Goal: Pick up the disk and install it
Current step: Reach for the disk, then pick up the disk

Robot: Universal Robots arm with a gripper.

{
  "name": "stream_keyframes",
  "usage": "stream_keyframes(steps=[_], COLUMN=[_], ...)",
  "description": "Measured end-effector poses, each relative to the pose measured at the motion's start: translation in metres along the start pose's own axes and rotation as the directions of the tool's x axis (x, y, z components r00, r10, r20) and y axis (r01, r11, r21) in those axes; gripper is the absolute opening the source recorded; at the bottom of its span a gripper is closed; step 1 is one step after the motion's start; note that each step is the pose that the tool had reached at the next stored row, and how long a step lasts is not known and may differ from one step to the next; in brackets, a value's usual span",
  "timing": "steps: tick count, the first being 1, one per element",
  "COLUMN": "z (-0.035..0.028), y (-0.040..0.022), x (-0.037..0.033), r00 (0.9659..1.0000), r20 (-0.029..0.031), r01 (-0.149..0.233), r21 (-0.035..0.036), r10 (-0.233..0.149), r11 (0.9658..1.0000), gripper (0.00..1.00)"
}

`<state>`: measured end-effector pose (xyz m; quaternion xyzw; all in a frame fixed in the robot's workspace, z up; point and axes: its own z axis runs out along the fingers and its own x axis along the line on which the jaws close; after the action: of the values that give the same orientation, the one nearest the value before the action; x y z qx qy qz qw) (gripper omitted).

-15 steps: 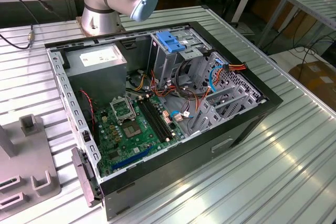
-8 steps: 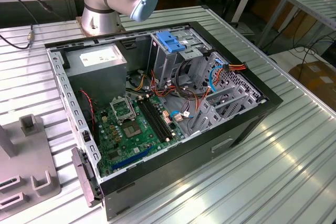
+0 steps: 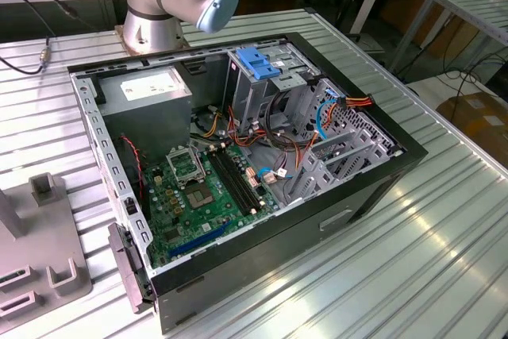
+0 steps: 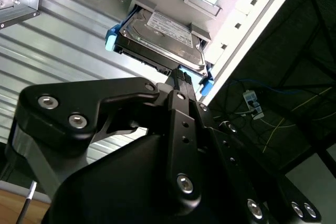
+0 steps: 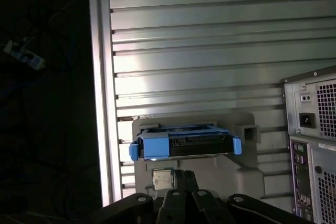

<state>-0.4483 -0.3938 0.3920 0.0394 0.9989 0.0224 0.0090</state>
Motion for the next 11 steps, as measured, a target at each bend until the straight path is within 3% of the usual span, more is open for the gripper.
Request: stream_keyframes(steps=[4, 11], z=[-0.0001, -0.0001], y=[-0.0003, -0.0004], x=[0.0043, 0.0051], r00=[1.0, 1.0], r20=[-0.0001, 0.0], r01=[0.0, 0.0], r21=[0.0001, 0.0], r10=[0.0, 0.0], r11=[1.0, 1.0], gripper=[0.11, 0.11])
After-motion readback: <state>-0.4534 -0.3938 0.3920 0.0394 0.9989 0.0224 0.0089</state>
